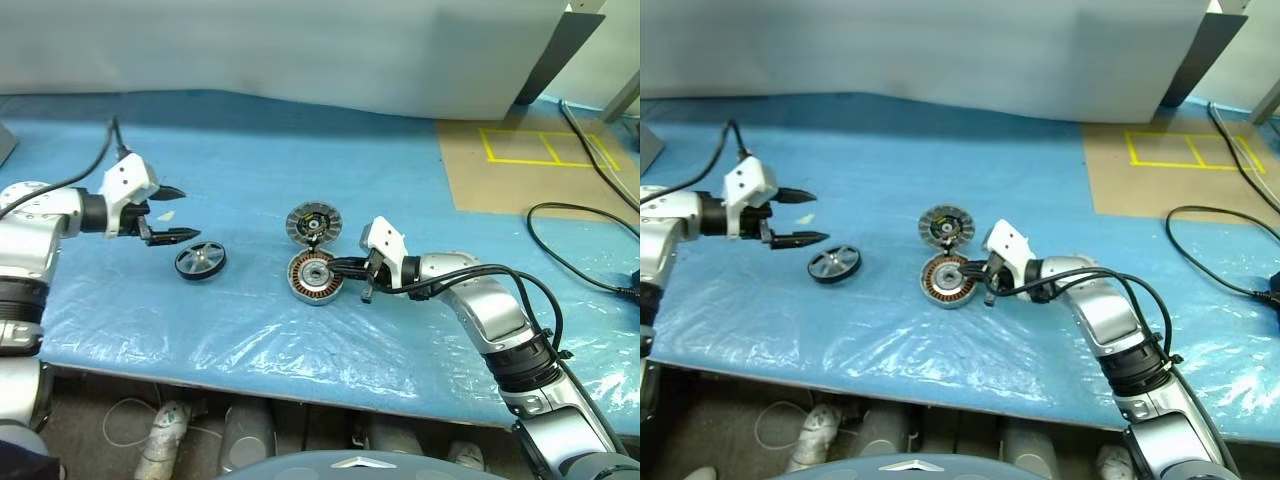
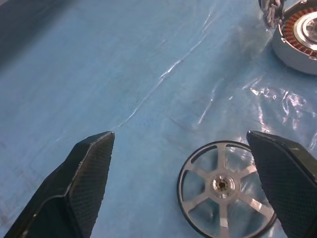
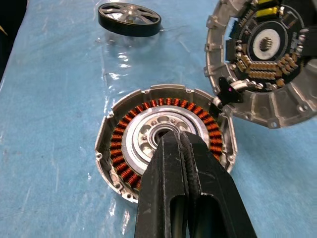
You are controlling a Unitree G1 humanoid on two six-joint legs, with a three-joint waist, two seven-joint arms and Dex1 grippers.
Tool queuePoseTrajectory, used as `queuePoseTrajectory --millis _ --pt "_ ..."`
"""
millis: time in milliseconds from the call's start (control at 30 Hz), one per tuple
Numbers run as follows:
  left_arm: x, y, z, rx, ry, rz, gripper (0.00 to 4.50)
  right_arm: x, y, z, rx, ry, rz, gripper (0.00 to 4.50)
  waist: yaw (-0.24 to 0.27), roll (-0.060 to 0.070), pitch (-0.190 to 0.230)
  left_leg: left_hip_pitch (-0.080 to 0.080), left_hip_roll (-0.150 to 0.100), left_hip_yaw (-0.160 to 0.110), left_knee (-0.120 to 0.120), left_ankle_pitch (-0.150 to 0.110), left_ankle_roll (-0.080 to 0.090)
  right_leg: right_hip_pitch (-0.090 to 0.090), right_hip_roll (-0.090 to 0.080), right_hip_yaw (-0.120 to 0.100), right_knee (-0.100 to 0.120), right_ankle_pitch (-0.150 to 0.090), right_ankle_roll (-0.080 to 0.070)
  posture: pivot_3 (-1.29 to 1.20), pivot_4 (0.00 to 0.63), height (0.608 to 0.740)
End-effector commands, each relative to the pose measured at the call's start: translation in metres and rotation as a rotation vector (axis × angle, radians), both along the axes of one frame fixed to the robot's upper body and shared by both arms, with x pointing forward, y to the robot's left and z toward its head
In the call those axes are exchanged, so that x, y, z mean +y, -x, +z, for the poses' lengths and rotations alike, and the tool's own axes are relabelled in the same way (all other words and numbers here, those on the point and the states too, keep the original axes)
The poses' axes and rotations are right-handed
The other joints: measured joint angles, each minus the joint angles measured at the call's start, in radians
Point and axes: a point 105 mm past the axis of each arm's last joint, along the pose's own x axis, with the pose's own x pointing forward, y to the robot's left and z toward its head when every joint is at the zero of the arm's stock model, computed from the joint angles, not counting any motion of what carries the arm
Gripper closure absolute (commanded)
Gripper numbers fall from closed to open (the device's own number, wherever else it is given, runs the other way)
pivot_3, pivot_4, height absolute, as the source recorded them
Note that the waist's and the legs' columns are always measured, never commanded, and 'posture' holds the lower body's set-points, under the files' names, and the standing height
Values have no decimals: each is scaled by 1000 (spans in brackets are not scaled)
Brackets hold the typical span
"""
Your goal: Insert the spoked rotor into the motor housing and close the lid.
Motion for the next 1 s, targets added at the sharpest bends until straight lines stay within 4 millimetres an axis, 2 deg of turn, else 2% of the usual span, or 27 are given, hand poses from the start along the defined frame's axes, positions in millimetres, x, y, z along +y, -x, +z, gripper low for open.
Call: queuePoseTrajectory --millis 33,133,367,567,700,833,1000 --pt "-10 -2 -9 35 -87 -107 0 -2 2 7 -30 -9 -12 4474 -1 0 0 -1 0 0 0 0 0 -1 0 -1 0 0 0 0 150 740" --pt "-14 0 -19 81 -123 -158 0 -6 6 3 -22 -3 -31 4474 0 0 0 -1 0 0 0 0 0 -1 0 -2 1 0 0 0 150 740" --pt "-5 0 -29 132 -170 -156 0 -16 9 -3 -15 6 -94 4474 6 -1 0 -3 2 -1 0 0 0 -1 0 -3 1 0 0 0 150 740" --pt "1 1 -35 168 -201 -149 0 -16 13 -8 -13 18 -107 4474 7 -1 0 -2 3 -1 1 0 0 -1 0 -2 1 0 0 0 150 740" --pt "8 5 -50 200 -255 -146 0 -17 11 -9 -14 20 -115 4474 7 -1 0 -2 3 -1 1 0 0 -1 0 -2 1 0 0 0 150 740" --pt "4 1 -55 211 -221 -116 0 -18 11 -10 -14 25 -118 4474 9 -1 0 -2 3 -1 1 0 0 -1 0 -2 1 0 0 0 150 740" --pt "2 8 -68 250 -227 -145 0 -19 9 -11 -22 45 -111 4474 10 -1 0 0 2 -1 1 0 0 1 -1 -2 1 0 0 0 150 740"
